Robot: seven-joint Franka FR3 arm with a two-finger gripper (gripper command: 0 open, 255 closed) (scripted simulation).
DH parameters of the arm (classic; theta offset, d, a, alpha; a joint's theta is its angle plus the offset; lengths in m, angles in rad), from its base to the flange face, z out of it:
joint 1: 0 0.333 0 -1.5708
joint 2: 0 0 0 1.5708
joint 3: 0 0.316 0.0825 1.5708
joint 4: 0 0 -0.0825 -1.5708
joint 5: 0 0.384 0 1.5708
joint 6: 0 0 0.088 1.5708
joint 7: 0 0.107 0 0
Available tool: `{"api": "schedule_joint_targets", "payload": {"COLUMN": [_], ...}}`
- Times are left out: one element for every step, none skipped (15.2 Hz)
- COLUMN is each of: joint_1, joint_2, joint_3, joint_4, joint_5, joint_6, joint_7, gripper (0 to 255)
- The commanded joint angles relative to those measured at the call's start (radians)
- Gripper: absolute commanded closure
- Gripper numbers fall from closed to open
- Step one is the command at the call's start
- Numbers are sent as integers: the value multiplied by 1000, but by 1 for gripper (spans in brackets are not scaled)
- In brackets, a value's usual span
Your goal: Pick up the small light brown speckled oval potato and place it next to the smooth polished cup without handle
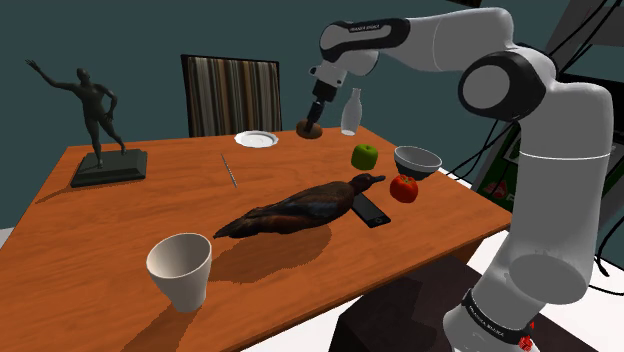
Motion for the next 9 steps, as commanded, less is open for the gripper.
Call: {"api": "schedule_joint_targets", "payload": {"joint_1": [0,-1,-2,-4,-5,-6,-6,11,28], "joint_2": [2,2,2,3,4,5,5,-7,-17], "joint_3": [0,0,-1,-1,-1,-2,-2,4,10], "joint_4": [30,43,57,71,85,100,101,83,68], "joint_5": [-3,-4,-5,-5,-6,-7,-7,-11,-16], "joint_6": [-26,-39,-51,-64,-77,-90,-91,-78,-65], "joint_7": [11,15,19,23,27,31,32,50,69], "gripper": [255,255,255,255,255,255,255,255,255]}}
